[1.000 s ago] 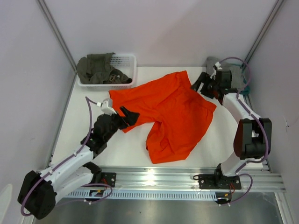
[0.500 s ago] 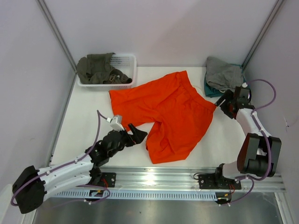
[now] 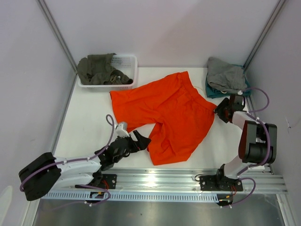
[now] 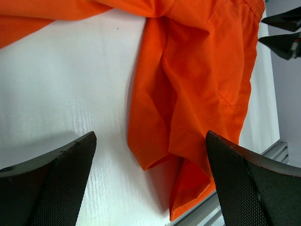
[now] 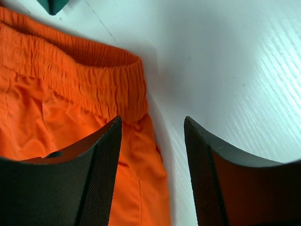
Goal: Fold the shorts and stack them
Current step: Flatten the shorts out
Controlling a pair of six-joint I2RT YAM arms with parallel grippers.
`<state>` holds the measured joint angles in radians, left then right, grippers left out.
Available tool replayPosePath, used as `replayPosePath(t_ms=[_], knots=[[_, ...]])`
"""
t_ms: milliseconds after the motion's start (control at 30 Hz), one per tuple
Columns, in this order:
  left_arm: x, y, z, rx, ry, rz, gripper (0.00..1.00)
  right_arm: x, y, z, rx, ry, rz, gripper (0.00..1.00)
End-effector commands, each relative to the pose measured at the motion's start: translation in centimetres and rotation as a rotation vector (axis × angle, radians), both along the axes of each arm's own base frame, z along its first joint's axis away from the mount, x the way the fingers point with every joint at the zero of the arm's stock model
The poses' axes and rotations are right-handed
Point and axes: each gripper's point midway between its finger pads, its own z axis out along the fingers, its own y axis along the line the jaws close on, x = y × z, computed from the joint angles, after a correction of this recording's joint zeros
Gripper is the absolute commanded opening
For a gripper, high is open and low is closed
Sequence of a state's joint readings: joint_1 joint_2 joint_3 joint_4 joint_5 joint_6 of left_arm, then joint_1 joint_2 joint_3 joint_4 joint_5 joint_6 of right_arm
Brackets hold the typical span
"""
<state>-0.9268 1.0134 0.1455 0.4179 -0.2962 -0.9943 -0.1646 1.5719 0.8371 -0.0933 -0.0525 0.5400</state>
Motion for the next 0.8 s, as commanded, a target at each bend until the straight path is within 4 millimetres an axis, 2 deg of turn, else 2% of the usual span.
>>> replayPosePath(t_ms=[0, 133, 200, 333, 367, 400, 500, 567, 667, 700, 767], knots=[[1.0, -1.1, 2.9, -0.101, -0.105, 0.026, 0.99, 2.6, 0.3, 0.0, 0.006, -0.105, 0.001, 0.57], [1.2, -1.7, 3.3, -0.075, -0.142, 0.003, 0.99, 3.6, 1.1, -1.5, 0.072, -0.115, 0.038, 0.55], [1.4, -2.2, 3.9, -0.084, -0.161, -0.013, 0.99, 4.1, 1.2, -1.2, 0.088, -0.138, 0.042, 0.52], [1.6, -3.3, 3.9, -0.068, -0.161, -0.039, 0.99, 4.5, 1.6, -1.5, 0.085, -0.124, 0.052, 0.46], [1.6, -3.5, 3.4, -0.057, -0.152, -0.044, 0.98, 4.7, 1.6, -1.4, 0.083, -0.125, 0.053, 0.41], [1.6, -3.9, 3.7, -0.073, -0.157, -0.056, 0.95, 4.7, 1.8, -1.5, 0.088, -0.122, 0.056, 0.3], [1.0, -4.5, 3.0, -0.091, -0.127, -0.084, 0.91, 4.8, 1.9, -1.5, 0.089, -0.124, 0.061, 0.21], [0.7, -4.9, 3.6, -0.123, -0.127, -0.094, 0.9, 4.9, 2.0, -1.5, 0.088, -0.125, 0.063, 0.1], [-0.2, -4.5, 3.5, -0.127, -0.113, -0.092, 0.92, 5.1, 2.1, -1.6, 0.087, -0.121, 0.063, 0.01], [-0.3, -4.2, 4.3, -0.146, -0.12, -0.081, 0.94, 5.2, 2.1, -1.5, 0.085, -0.124, 0.064, 0.01], [-0.7, -3.3, 3.6, -0.105, -0.09, -0.07, 0.97, 5.3, 2.2, -1.5, 0.087, -0.123, 0.066, 0.0]])
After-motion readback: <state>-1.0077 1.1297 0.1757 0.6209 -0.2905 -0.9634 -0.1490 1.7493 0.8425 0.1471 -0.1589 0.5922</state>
